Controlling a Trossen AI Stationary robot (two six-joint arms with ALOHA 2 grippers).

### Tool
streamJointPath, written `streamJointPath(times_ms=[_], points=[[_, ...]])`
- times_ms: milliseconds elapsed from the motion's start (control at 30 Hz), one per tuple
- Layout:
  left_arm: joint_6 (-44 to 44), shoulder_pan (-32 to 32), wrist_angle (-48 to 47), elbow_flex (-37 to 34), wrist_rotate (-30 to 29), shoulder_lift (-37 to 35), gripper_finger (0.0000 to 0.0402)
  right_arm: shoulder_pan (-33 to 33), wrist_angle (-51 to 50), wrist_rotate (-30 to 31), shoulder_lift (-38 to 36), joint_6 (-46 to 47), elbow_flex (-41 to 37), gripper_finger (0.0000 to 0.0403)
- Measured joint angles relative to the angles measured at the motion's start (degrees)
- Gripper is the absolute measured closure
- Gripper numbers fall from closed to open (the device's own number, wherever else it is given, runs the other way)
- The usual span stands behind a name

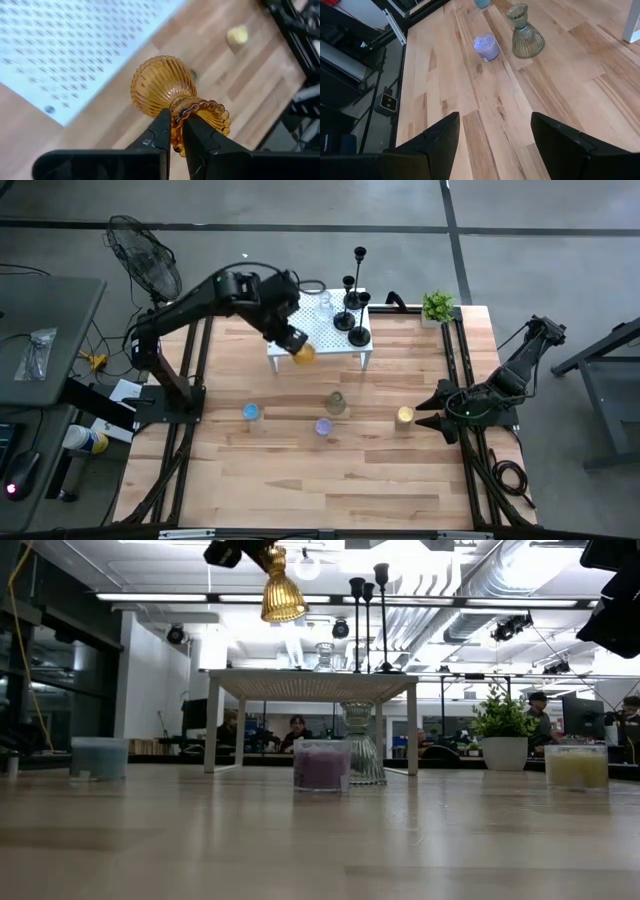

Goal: Pick & Place candle stick holders
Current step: Put the yellow candle holder on the shelf

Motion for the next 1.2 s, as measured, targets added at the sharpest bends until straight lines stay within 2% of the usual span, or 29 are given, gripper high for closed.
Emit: streamJointPath(times_ms=[267,433,600,833,1200], points=[[1.18,6.59,2.5,-0.02,0.03,1.01,0.0381,-1.55,0.04,0.0,0.0,0.22,0.0,0.0164],[1.85,8.37,6.21,0.03,0.49,3.65,0.0381,-2.85,0.08,-0.09,0.0,0.08,0.0,0.0164],[2.26,9.38,7.03,-0.02,1.05,5.9,0.0381,-3.96,0.09,-0.2,0.0,-0.2,0.0,0.0164],[2.1,9.51,14.13,-0.02,1.33,8.4,0.0381,-5.07,0.06,-0.24,0.02,-0.22,0.0,0.0164],[0.86,9.47,15.2,-0.02,-0.79,9.88,0.0381,-5.33,0.07,-0.66,0.02,-0.24,0.0,0.0164]])
